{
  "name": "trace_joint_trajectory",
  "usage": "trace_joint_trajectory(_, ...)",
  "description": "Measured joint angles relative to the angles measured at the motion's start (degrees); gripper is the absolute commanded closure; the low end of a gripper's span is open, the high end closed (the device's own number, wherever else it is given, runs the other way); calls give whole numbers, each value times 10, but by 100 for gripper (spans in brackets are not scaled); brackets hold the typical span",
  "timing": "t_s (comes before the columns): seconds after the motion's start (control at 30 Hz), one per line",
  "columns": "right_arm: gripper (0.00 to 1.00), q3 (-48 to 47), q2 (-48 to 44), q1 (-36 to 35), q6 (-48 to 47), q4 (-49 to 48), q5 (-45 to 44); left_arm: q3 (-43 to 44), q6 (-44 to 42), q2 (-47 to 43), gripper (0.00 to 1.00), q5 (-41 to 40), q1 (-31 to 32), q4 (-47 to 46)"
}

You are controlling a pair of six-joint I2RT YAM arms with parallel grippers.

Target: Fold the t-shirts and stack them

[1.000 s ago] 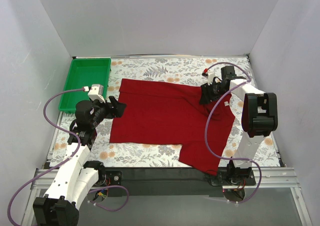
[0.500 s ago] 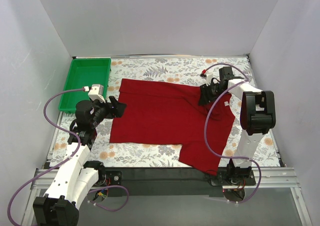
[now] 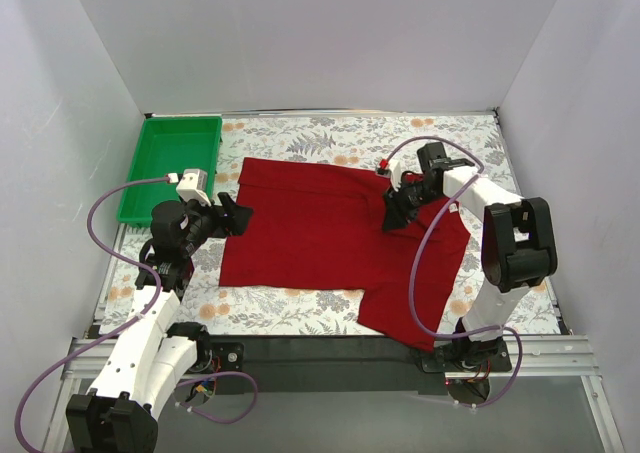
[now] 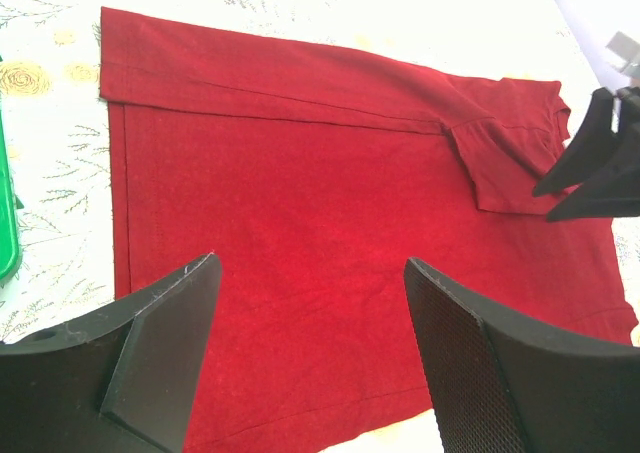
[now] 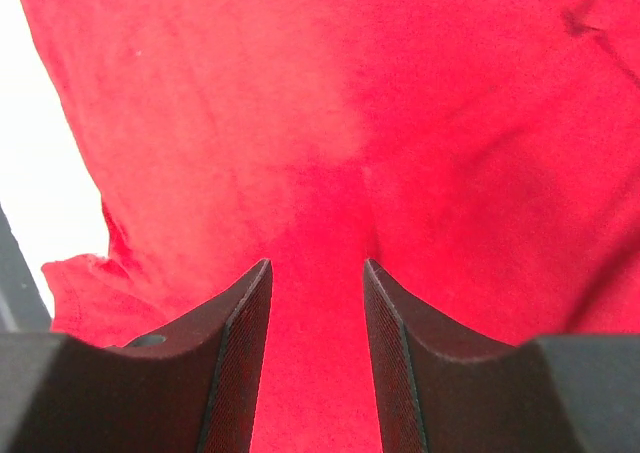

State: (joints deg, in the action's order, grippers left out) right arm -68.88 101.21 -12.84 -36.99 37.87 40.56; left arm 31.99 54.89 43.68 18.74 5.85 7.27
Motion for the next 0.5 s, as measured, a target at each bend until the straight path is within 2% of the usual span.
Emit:
trace_joint_trajectory(0.13, 59, -7, -6, 32, 6, 1, -7, 0, 0, 0, 31, 0, 0, 0)
trace_joint_trajectory(0.4, 64, -78, 17, 164, 132, -93, -115, 0, 0, 0, 31, 0, 0, 0)
trace_joint_trajectory(0.5, 64, -115, 48, 191, 162, -113, -142, 0, 0, 0, 31, 0, 0, 0)
